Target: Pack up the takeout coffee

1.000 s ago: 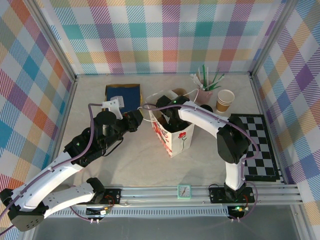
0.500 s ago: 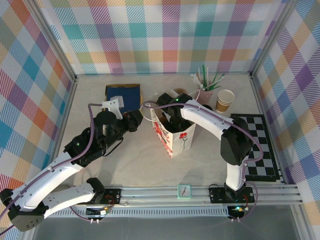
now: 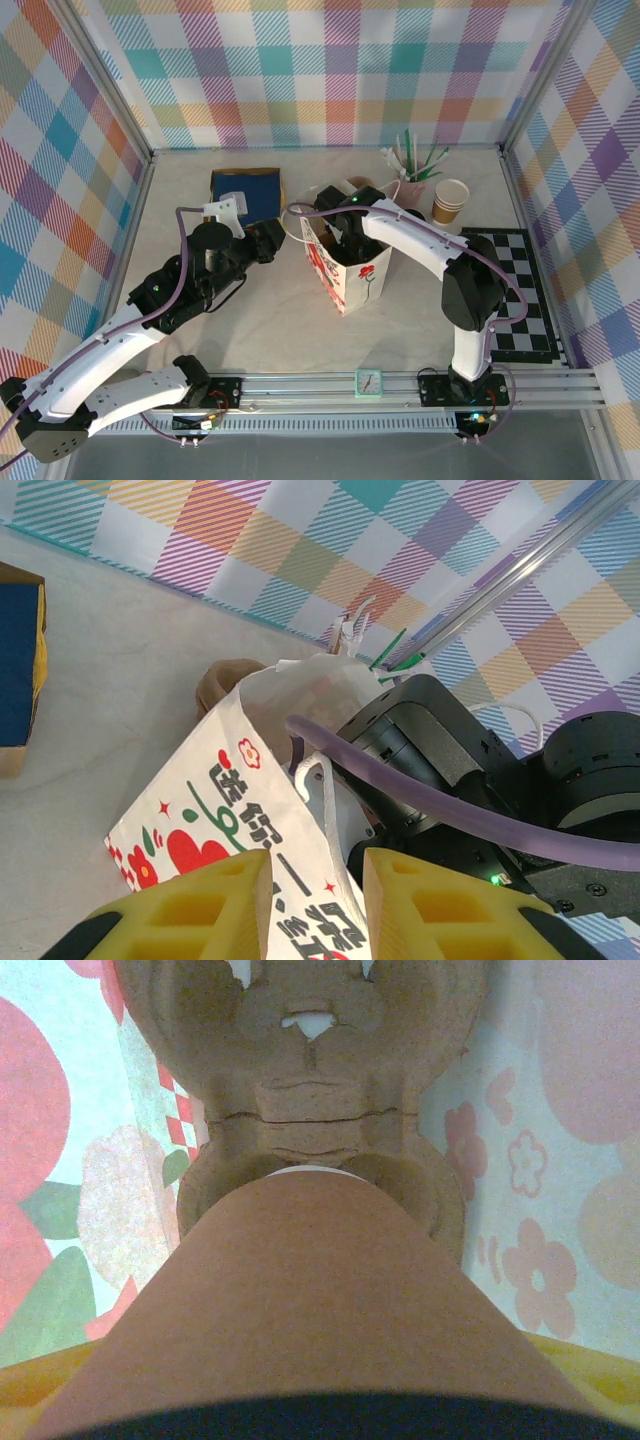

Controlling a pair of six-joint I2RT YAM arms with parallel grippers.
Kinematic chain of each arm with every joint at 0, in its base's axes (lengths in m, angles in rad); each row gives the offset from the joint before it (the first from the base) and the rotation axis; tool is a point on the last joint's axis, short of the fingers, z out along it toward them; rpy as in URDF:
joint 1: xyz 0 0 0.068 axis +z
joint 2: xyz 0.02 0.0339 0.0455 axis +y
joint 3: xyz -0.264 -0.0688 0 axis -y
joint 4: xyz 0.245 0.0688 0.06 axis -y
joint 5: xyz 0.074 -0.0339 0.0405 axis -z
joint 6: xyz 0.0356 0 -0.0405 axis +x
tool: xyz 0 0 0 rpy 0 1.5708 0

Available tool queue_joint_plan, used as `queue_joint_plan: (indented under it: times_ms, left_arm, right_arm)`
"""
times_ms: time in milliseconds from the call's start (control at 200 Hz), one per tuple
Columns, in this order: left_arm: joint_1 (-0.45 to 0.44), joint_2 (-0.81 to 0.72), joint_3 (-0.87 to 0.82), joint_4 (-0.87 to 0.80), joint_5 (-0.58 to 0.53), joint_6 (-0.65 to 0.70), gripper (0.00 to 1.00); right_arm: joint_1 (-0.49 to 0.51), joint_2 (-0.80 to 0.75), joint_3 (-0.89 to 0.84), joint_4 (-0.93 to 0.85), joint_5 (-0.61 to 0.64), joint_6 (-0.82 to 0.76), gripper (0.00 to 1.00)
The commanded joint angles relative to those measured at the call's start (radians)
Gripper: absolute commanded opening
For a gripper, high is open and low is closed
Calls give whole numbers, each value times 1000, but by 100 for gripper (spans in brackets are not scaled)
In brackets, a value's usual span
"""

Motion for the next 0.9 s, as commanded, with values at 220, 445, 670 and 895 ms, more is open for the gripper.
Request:
queue_joint_plan:
  times_ms: [220, 445, 670, 895]
  left_arm:
    - [10, -8, 58, -37, -68, 68, 37]
    - [52, -3, 142, -153, -149, 119, 54]
    - [242, 100, 213, -204, 32, 123, 61]
    - [307, 307, 337, -237, 242, 223, 57]
  right_arm:
    - [6, -40, 16, -26, 5, 20, 41]
    - [4, -43, 19, -18, 2, 17, 41]
    - [6, -55, 23, -23, 4, 19, 40]
    - [6, -62, 10, -7, -9, 13, 40]
